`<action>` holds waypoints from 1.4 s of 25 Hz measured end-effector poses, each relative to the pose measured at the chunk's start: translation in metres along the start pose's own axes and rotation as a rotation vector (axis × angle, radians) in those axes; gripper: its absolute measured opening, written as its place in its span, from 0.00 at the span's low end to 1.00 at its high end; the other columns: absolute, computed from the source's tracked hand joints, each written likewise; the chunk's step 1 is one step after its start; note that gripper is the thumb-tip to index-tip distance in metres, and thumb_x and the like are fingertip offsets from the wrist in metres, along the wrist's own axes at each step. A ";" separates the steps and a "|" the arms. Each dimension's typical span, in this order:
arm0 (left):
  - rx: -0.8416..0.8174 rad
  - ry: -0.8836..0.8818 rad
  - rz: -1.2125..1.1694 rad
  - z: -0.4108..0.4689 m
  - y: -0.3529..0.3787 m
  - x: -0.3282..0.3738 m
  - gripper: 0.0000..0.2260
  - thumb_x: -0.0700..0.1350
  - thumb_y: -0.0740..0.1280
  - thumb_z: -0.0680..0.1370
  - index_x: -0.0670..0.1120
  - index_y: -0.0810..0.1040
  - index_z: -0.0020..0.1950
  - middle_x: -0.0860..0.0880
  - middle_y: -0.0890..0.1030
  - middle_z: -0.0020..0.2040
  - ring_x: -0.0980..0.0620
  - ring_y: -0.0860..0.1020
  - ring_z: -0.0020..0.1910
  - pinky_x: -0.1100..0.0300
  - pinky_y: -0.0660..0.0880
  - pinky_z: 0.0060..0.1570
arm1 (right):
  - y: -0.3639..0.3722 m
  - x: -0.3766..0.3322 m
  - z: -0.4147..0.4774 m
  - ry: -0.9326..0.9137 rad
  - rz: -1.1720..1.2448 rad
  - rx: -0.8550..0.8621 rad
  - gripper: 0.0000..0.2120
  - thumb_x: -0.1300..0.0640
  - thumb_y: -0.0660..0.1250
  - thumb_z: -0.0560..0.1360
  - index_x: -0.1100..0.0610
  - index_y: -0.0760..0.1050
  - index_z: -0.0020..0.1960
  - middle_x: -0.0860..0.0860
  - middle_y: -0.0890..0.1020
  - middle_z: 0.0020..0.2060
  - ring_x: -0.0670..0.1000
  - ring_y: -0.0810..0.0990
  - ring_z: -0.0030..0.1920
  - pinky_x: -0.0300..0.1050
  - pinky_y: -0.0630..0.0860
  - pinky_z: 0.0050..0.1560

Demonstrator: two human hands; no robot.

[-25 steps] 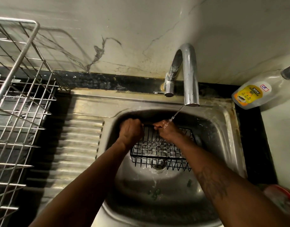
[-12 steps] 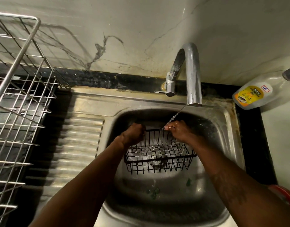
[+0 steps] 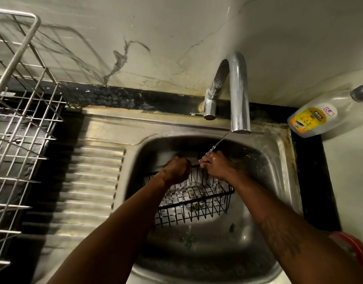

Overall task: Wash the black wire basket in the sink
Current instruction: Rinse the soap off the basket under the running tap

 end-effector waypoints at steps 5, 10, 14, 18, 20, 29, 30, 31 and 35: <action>0.048 -0.128 -0.066 -0.001 0.003 -0.003 0.10 0.46 0.63 0.79 0.44 0.82 0.46 0.42 0.84 0.47 0.44 0.81 0.42 0.59 0.70 0.37 | -0.006 -0.014 0.009 0.085 -0.078 0.059 0.09 0.59 0.68 0.78 0.58 0.80 0.58 0.56 0.79 0.58 0.55 0.79 0.55 0.47 0.77 0.54; 0.114 -0.065 -0.122 0.001 -0.014 0.000 0.11 0.46 0.64 0.79 0.49 0.82 0.58 0.43 0.84 0.52 0.42 0.82 0.49 0.58 0.73 0.40 | -0.013 -0.029 0.007 0.035 0.085 0.156 0.10 0.60 0.69 0.79 0.58 0.81 0.60 0.48 0.75 0.55 0.43 0.74 0.47 0.23 0.66 0.43; 0.046 -0.108 -0.254 0.004 -0.011 0.006 0.13 0.49 0.60 0.80 0.44 0.81 0.56 0.41 0.85 0.46 0.42 0.85 0.42 0.55 0.78 0.35 | -0.009 -0.033 0.006 0.084 0.144 0.191 0.11 0.56 0.70 0.79 0.56 0.79 0.61 0.48 0.73 0.53 0.47 0.75 0.53 0.35 0.68 0.49; -0.002 -0.159 -0.343 0.005 -0.011 -0.003 0.14 0.51 0.64 0.83 0.42 0.83 0.56 0.41 0.85 0.48 0.47 0.83 0.43 0.59 0.76 0.41 | -0.012 -0.025 0.005 0.141 0.036 0.163 0.09 0.54 0.67 0.79 0.52 0.75 0.59 0.51 0.76 0.50 0.51 0.77 0.48 0.45 0.72 0.48; -0.039 -0.170 -0.286 0.006 -0.012 -0.014 0.16 0.53 0.64 0.83 0.43 0.83 0.57 0.42 0.84 0.50 0.46 0.81 0.47 0.60 0.71 0.43 | -0.017 -0.019 0.001 0.146 -0.011 0.202 0.06 0.56 0.66 0.80 0.50 0.76 0.57 0.48 0.76 0.45 0.52 0.79 0.49 0.45 0.72 0.44; -0.072 -0.097 -0.193 0.020 -0.032 0.009 0.12 0.47 0.64 0.82 0.40 0.83 0.56 0.45 0.83 0.49 0.46 0.81 0.49 0.60 0.72 0.45 | 0.008 -0.011 -0.015 -0.142 -0.161 0.191 0.05 0.51 0.68 0.74 0.50 0.80 0.46 0.52 0.82 0.40 0.55 0.83 0.42 0.51 0.81 0.41; -0.098 -0.089 -0.186 0.025 -0.031 0.013 0.12 0.46 0.65 0.82 0.41 0.83 0.57 0.44 0.83 0.51 0.45 0.81 0.51 0.62 0.70 0.45 | 0.011 -0.012 -0.015 -0.086 -0.140 0.063 0.04 0.52 0.68 0.74 0.49 0.80 0.48 0.52 0.82 0.40 0.56 0.83 0.41 0.50 0.81 0.40; -0.111 -0.073 -0.147 0.029 -0.030 0.016 0.11 0.45 0.65 0.82 0.41 0.83 0.58 0.43 0.83 0.54 0.45 0.81 0.53 0.62 0.70 0.47 | 0.014 -0.011 -0.013 -0.030 -0.145 0.006 0.07 0.54 0.69 0.74 0.48 0.80 0.52 0.53 0.82 0.42 0.56 0.83 0.43 0.48 0.80 0.40; -0.175 -0.055 -0.071 0.038 -0.030 0.016 0.13 0.46 0.64 0.83 0.43 0.82 0.62 0.42 0.82 0.60 0.45 0.80 0.58 0.59 0.72 0.54 | 0.030 -0.022 -0.004 -0.097 -0.262 0.042 0.15 0.50 0.72 0.72 0.47 0.78 0.58 0.51 0.83 0.50 0.55 0.82 0.47 0.44 0.77 0.44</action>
Point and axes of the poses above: each hand's wrist, its own z-axis towards the middle knuckle, its own y-axis out of the palm, x = y × z, the point moved 1 cm from there along z, towards the middle knuckle
